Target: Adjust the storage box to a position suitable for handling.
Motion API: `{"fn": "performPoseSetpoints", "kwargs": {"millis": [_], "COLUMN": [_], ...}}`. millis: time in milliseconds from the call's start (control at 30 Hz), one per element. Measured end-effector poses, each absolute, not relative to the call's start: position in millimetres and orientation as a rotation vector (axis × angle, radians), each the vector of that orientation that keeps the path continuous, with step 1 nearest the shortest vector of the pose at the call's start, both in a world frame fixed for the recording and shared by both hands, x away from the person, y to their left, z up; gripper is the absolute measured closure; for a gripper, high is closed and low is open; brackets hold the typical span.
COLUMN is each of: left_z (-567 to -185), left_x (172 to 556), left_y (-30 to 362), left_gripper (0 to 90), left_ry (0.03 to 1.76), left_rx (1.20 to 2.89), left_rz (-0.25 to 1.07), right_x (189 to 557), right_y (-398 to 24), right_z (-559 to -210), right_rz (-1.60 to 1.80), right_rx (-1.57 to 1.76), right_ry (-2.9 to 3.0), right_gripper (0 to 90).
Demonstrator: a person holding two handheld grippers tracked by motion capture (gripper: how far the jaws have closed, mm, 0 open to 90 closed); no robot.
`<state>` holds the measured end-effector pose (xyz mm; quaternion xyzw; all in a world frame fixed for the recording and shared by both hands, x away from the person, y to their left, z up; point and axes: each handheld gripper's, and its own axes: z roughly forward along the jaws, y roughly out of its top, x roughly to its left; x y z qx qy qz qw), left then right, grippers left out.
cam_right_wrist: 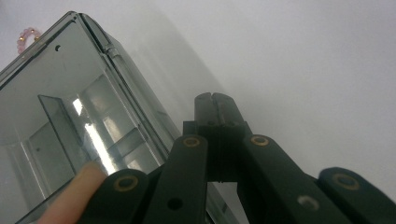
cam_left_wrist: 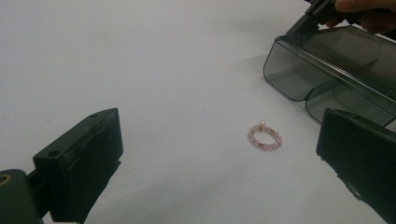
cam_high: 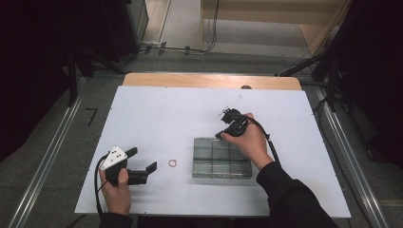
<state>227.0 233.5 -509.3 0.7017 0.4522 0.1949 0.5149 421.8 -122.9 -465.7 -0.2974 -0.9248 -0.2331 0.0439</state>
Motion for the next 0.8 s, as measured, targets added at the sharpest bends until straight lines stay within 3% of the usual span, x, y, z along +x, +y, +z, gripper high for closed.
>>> {"fn": "performPoseSetpoints", "kwargs": {"millis": [800], "left_z": [-509.4], "left_x": [227.2], "left_y": [233.1], "left_gripper": [0.5], "left_ry": [1.081], "left_rx": [1.693], "left_rz": [0.471], "right_x": [399.3], "right_y": [-125.0], "right_z": [-466.8], "right_rz": [-0.728], "right_rx": [-0.951], "right_ry": [-2.824], "right_gripper": [88.5]}}
